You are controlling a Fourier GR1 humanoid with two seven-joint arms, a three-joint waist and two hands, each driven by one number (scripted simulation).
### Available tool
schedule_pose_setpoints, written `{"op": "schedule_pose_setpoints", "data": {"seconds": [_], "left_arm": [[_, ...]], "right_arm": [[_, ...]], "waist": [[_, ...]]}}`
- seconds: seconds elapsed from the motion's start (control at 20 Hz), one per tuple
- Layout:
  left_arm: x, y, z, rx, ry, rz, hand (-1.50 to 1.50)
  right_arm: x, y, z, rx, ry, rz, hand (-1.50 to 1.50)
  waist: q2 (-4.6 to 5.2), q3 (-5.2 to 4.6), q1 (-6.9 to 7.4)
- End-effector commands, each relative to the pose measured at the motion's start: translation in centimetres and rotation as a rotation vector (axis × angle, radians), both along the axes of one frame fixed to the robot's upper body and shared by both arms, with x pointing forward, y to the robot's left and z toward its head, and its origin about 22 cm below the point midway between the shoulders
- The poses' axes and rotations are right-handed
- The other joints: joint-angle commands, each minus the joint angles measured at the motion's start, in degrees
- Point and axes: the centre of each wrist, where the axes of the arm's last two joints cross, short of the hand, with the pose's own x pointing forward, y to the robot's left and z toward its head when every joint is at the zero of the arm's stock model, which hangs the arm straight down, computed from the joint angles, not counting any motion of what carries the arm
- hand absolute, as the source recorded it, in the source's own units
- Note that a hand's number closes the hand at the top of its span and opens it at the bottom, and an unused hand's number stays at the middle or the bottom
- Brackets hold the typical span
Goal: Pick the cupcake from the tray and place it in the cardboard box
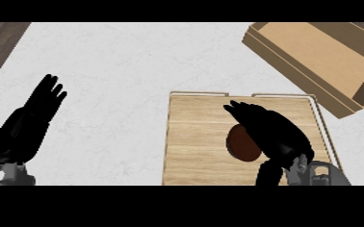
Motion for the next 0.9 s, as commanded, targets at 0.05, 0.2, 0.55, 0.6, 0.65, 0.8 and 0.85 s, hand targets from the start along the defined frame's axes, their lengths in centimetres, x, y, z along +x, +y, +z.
{"op": "schedule_pose_setpoints", "data": {"seconds": [0.05, 0.2, 0.55, 0.6, 0.65, 0.8, 0.85], "left_arm": [[-0.8, -0.7, 0.2, -0.001, 0.008, 0.001, 0.0], [1.9, 0.3, 0.2, 0.012, 0.001, -0.003, 0.0], [0.5, -1.0, -0.3, -0.009, 0.008, 0.005, 0.0], [0.6, -0.2, -0.1, -0.012, 0.0, 0.0, 0.0], [1.1, 0.2, -0.9, 0.005, -0.01, -0.004, 0.0], [-0.2, -0.1, 0.5, 0.004, 0.007, -0.019, 0.0], [0.3, -0.5, 1.2, -0.001, 0.013, 0.0, 0.0]], "right_arm": [[0.5, 0.7, -0.4, -0.036, 0.03, -0.001, -1.5], [2.2, -1.0, -2.9, -0.038, 0.035, -0.009, -1.5], [1.1, -0.9, -3.7, -0.027, 0.015, -0.002, -1.5], [1.1, 0.6, -4.7, -0.046, 0.019, 0.01, -1.5], [1.2, -1.2, -3.1, -0.037, 0.011, 0.007, -1.5], [2.3, 1.0, -3.1, 0.014, -0.044, 0.033, 1.5], [1.8, -1.5, -2.9, 0.021, -0.046, 0.054, 1.5]], "waist": [[-0.01, 0.0, 0.03], [0.09, 0.01, -0.08], [0.01, 0.0, -0.05], [0.02, 0.0, 0.01], [0.01, 0.0, -0.12], [0.01, 0.01, 0.22], [-0.01, 0.01, 0.01]]}}
